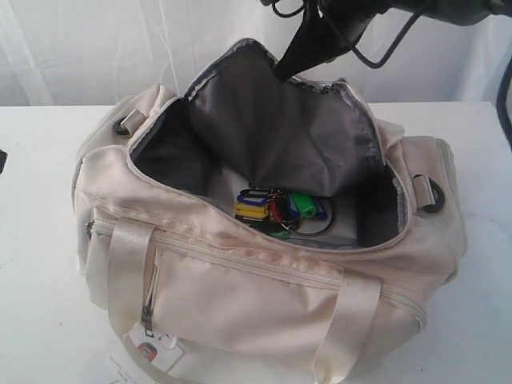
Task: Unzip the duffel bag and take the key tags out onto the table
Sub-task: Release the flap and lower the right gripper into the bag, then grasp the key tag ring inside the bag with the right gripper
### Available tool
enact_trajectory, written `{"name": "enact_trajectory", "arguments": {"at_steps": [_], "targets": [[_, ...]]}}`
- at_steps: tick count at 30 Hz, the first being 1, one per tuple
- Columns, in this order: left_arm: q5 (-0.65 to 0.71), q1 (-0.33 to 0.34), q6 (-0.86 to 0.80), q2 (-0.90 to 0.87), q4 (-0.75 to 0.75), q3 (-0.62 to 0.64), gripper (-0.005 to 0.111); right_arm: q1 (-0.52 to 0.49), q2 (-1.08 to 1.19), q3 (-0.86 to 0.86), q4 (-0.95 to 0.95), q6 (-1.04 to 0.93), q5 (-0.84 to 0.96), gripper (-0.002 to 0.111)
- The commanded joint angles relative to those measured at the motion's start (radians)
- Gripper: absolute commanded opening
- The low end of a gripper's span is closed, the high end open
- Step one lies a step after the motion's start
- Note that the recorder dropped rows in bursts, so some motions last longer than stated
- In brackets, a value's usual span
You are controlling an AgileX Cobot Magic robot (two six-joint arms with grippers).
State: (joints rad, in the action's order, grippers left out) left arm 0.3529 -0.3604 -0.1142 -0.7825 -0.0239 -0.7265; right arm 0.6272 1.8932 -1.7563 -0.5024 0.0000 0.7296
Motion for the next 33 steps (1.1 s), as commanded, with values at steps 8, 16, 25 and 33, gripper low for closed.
{"name": "enact_trajectory", "arguments": {"at_steps": [8, 16, 25, 33], "targets": [[0.01, -0.002, 0.005, 0.008, 0.008, 0.005, 0.0, 0.001, -0.162, 0.026, 0.686, -0.528, 0.492, 0.0], [0.014, -0.002, 0.005, 0.01, 0.008, 0.005, 0.0, 0.001, -0.14, 0.244, 0.674, -0.489, 0.474, 0.0], [0.014, -0.002, 0.005, 0.01, 0.008, 0.005, 0.0, 0.001, -0.113, 0.332, 0.552, -0.421, 0.336, 0.0], [0.012, -0.002, 0.005, 0.01, 0.008, 0.005, 0.0, 0.003, -0.202, 0.332, 0.782, -0.496, 0.376, 0.0]]}}
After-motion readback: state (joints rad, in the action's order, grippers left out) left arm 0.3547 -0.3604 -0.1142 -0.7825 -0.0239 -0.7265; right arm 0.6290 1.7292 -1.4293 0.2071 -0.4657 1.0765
